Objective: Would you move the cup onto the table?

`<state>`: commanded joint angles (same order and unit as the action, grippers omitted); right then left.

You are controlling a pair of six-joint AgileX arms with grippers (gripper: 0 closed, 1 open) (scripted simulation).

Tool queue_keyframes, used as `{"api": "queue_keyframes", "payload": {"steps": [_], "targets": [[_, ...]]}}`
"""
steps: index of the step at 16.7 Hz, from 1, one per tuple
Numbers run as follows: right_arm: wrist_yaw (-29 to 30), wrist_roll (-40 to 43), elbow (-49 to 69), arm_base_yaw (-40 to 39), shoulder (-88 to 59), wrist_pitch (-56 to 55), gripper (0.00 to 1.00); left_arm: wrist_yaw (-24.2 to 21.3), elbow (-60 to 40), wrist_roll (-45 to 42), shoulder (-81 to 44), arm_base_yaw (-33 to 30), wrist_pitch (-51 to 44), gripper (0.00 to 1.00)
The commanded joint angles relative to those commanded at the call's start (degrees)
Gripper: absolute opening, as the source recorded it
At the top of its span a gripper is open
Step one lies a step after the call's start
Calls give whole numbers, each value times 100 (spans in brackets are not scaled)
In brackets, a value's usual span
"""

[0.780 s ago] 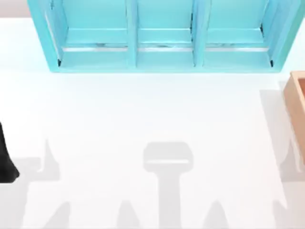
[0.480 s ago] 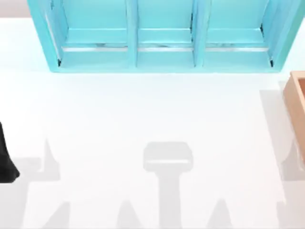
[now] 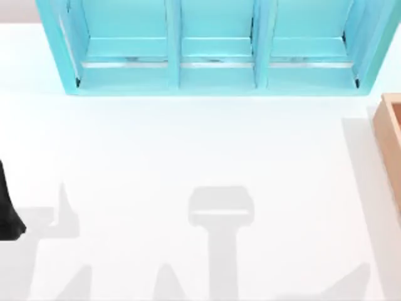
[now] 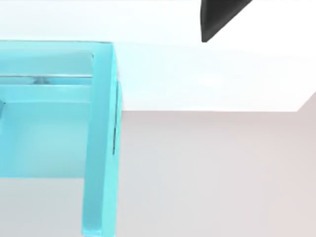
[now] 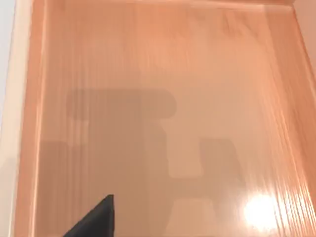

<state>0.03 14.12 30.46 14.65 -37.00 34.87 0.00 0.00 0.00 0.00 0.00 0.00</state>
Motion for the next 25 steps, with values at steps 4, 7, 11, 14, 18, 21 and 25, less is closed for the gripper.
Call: {"api": "queue_keyframes", "payload": {"steps": [4,7,11,14,18,21,25], "targets": [[-3,691,1495,709,-2028,1798,100,0,0,0,0,0,0,100],[-5,1123,2417,1150,-3239,2887,100,0,0,0,0,0,0,100],[-6,1482,3183,1518,-4158,3768,100,0,0,0,0,0,0,100],[-6,1534,3294,1572,-4277,3891,100,0,0,0,0,0,0,100],[-5,1527,3264,1547,-4257,3864,100,0,0,0,0,0,0,100],[-6,1529,2951,1563,-4271,3570,100,0,0,0,0,0,0,100],[-11,1518,2299,1551,-4456,2688,100,0,0,0,0,0,0,100]]}}
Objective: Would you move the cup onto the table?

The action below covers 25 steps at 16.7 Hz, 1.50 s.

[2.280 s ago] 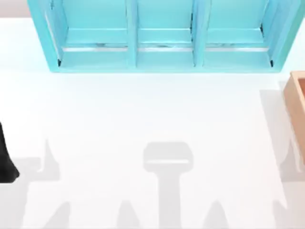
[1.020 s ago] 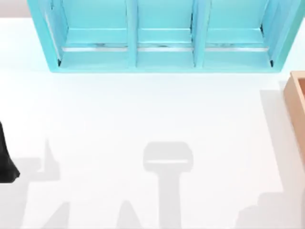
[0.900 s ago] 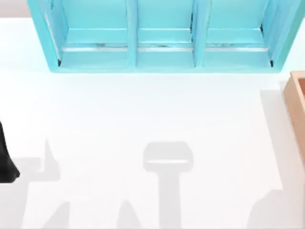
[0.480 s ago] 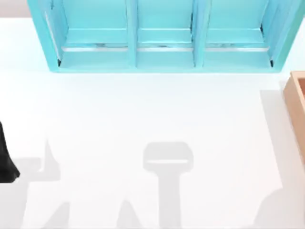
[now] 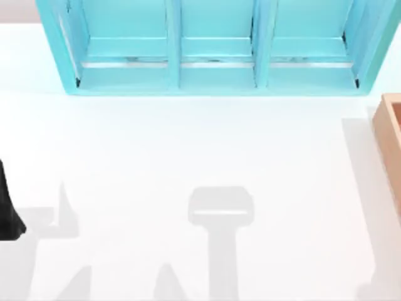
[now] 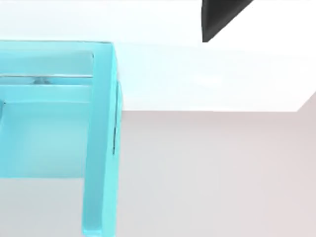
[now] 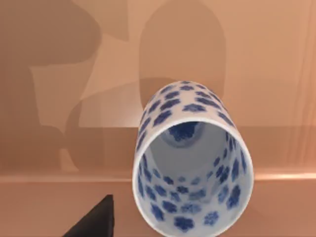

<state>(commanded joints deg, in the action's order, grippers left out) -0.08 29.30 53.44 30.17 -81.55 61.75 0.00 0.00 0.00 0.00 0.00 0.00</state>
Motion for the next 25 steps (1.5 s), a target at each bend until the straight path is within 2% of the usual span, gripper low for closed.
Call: {"api": "queue_keyframes", "payload": {"steps": [5,10,23,25], "targets": [[-9,-26,-735,-27,-387,-1122,100,0,0,0,0,0,0,100],[3,-25,-849,-12,-417,-1238,100,0,0,0,0,0,0,100],[3,-25,-849,-12,-417,-1238,2,0,0,0,0,0,0,100],[3,-25,-849,-12,-417,-1238,0,0,0,0,0,0,0,100]]}}
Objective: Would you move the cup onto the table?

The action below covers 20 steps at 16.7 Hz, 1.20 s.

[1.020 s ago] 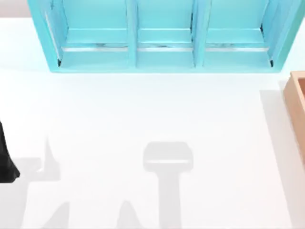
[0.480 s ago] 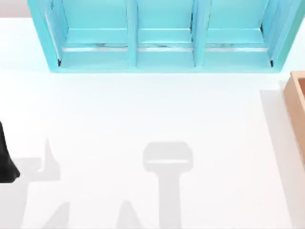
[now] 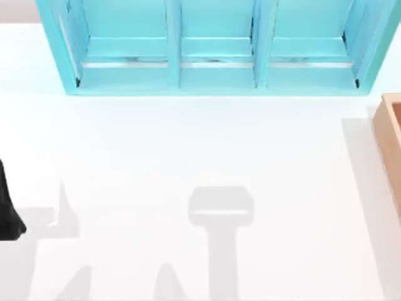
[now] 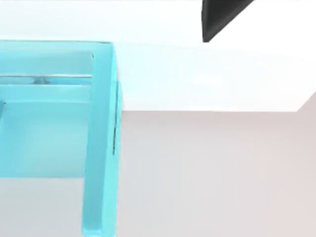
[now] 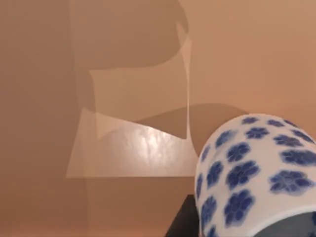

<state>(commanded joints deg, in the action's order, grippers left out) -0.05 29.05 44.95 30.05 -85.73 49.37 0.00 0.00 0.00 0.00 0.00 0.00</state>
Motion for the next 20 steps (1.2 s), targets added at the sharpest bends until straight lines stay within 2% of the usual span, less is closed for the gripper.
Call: {"api": "queue_keyframes", "payload": {"steps": [9,20], "targets": [[0,-81,71,-84,21,84,0,0,0,0,0,0,0,100],[-9,-1978,1016,-1942,847,2073,0,0,0,0,0,0,0,100]]}}
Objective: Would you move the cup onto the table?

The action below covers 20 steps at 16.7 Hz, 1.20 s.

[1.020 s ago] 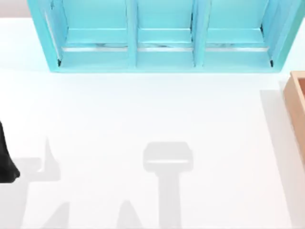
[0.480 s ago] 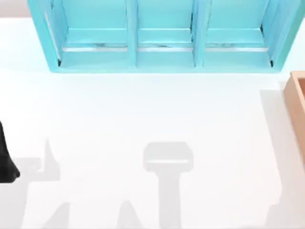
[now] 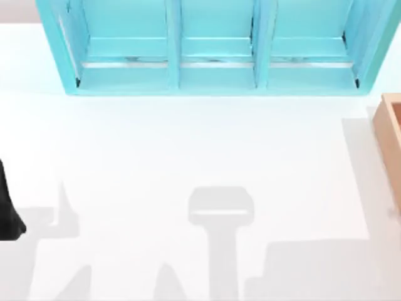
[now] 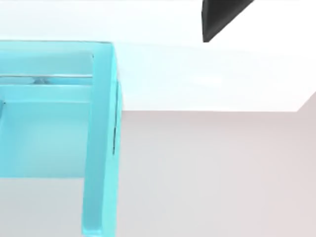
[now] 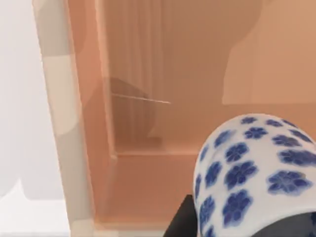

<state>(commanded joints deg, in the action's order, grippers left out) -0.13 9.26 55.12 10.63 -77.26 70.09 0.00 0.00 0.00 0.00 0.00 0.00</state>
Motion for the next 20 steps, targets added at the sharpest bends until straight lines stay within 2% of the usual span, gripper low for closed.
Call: {"api": "queue_keyframes", "payload": {"steps": [3,9,12,15,20], "targets": [[4,-483,272,-524,344,477,0,0,0,0,0,0,0,100],[3,-558,326,-580,382,515,0,0,0,0,0,0,0,100],[0,-940,633,-964,154,485,0,0,0,0,0,0,0,100],[6,-1864,1275,-1895,-373,452,0,0,0,0,0,0,0,100],[44,-4134,2610,-4277,-1624,455,0,0,0,0,0,0,0,100]]}}
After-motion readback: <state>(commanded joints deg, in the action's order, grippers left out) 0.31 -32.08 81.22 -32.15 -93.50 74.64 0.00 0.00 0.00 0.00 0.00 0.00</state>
